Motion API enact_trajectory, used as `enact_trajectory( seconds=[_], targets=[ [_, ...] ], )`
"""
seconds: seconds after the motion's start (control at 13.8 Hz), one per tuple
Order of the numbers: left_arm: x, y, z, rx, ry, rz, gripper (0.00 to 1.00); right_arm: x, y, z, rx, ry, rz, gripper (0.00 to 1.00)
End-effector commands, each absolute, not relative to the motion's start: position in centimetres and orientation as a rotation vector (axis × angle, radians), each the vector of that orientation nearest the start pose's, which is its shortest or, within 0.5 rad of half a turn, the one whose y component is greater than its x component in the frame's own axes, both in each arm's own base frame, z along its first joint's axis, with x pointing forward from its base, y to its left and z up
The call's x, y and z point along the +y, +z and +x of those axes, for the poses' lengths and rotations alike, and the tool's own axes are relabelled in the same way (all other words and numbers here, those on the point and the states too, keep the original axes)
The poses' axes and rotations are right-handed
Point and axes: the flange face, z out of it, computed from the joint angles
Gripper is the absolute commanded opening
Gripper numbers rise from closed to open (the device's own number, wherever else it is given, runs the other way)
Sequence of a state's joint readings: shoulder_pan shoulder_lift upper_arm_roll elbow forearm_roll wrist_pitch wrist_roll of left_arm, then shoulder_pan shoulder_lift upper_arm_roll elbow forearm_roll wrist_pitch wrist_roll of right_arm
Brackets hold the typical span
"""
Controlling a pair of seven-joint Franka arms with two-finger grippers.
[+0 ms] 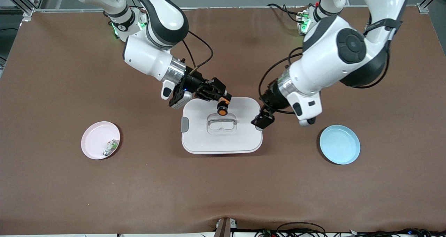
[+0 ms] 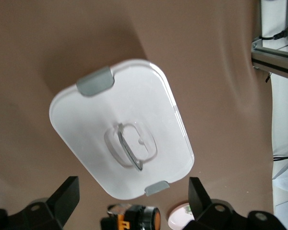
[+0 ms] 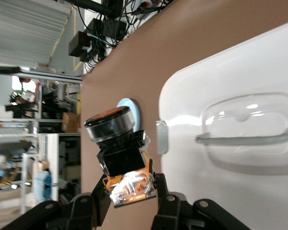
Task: Transfer orange switch to right arm and place
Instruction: 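Carry the switch with the right gripper to the pink plate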
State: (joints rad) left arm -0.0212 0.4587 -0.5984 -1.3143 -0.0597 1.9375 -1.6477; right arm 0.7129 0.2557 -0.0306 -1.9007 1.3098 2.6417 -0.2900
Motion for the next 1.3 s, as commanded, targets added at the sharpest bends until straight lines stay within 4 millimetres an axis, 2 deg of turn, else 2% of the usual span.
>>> enact_trajectory(
  seconds=[0.0, 0.07, 0.29, 0.43, 0.51, 0.65, 0.79, 0.94, 1.23],
  targets=[
    [-28.8, 55.2, 62.0, -1.664, 0.211, -3.014, 1.0, 35.5, 40.6, 50.6, -0.11, -0.344, -2.319, 0.0],
    [-27.2, 55.1, 62.6, -1.59, 0.198, -3.047, 1.0, 34.4, 40.5, 50.6, -0.166, -0.352, -2.35, 0.0],
    [-20.7, 54.4, 64.8, -1.457, 0.142, -3.088, 1.0, 30.7, 41.5, 51.3, -0.405, -0.332, -2.46, 0.0],
    [-18.3, 53.5, 65.7, -1.304, 0.033, -3.09, 1.0, 27.7, 42.3, 52.0, -0.569, -0.285, -2.546, 0.0],
    [-16.3, 53.1, 66.2, -1.193, -0.031, -3.091, 1.0, 25.2, 43.3, 52.5, -0.685, -0.252, -2.619, 0.0],
    [-12.4, 53.1, 67.1, -1.046, -0.104, -3.096, 1.0, 21.6, 44.4, 52.8, -0.829, -0.207, -2.691, 0.0],
    [-9.0, 53.0, 67.2, -0.987, -0.082, -3.089, 1.0, 17.4, 45.1, 53.1, -0.996, -0.165, -2.74, 0.0],
    [-5.6, 53.4, 67.1, -0.958, -0.058, -3.078, 1.0, 12.7, 45.9, 53.5, -1.154, -0.132, -2.778, 0.0],
    [-0.8, 57.5, 64.8, -0.794, -0.074, -3.068, 1.0, 4.4, 46.5, 54.3, -1.399, -0.09, -2.786, 0.0]
  ],
)
